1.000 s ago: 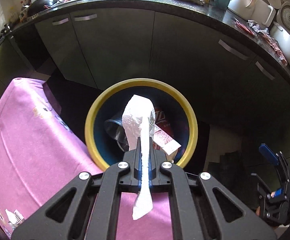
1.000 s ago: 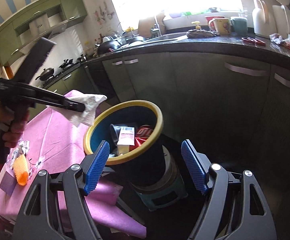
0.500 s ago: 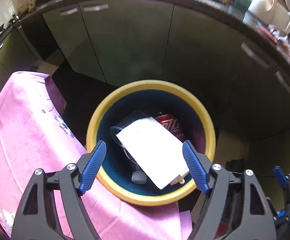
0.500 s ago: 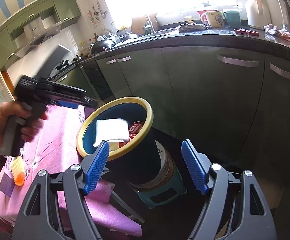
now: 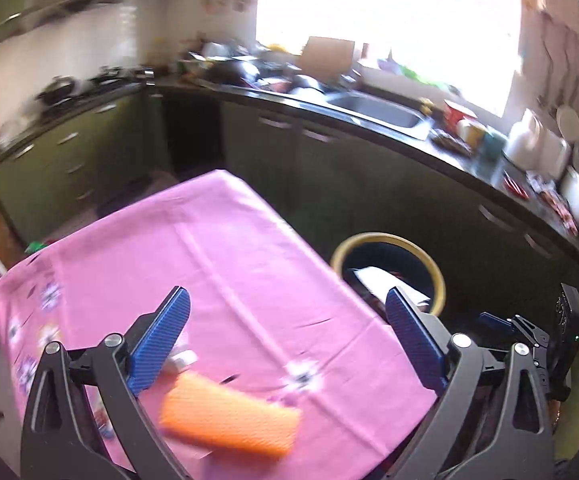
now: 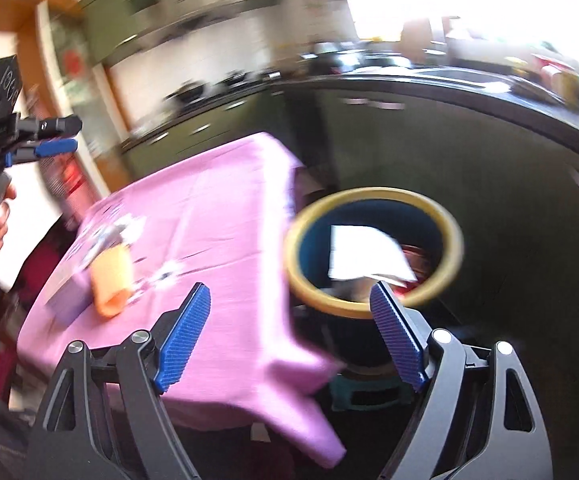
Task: Collect trash
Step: 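Grasp the orange foam fruit sleeve with the right tool and lift it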
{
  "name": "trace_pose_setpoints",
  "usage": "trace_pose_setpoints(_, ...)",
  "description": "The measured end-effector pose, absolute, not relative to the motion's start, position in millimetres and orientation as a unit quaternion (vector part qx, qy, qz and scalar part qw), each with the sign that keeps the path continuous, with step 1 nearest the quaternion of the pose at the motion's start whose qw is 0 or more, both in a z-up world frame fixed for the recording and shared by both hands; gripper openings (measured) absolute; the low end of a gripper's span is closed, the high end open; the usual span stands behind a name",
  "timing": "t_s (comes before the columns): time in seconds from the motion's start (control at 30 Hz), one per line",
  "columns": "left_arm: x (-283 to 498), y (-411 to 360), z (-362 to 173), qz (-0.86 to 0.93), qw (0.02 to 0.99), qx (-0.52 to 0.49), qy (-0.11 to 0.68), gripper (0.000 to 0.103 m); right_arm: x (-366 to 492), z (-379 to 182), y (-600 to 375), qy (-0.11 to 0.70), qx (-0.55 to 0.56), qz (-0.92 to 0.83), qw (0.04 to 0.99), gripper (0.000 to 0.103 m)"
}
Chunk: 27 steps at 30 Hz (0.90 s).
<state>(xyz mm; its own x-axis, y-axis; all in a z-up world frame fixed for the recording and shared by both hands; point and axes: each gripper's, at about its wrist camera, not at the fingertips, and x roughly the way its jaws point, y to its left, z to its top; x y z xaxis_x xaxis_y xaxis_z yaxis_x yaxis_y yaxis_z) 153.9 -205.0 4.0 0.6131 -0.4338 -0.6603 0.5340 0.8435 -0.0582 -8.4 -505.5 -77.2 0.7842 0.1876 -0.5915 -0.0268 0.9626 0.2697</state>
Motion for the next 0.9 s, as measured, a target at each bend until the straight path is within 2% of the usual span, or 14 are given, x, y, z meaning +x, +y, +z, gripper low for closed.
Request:
trace_pose_setpoints(0.17, 129, -102, -4, -0.198, 0.918, 0.001, 0.343, 0.096, 22, -71, -423, 0.335, 0.021, 0.169, 0.927, 0.081)
trace_pose_setpoints(0.4, 114, -21, -29, -0.145, 0.924, -0.056, 0.350, 0.096, 62, -84, -324, 0.354, -0.059, 0.291, 0.887, 0.081)
trace_pose_setpoints(0.9, 101, 20, -58, -0.130, 0.921, -0.074, 0.360, 0.096, 132, -122, -249, 0.418, -0.132, 0.319, 0.840, 0.081)
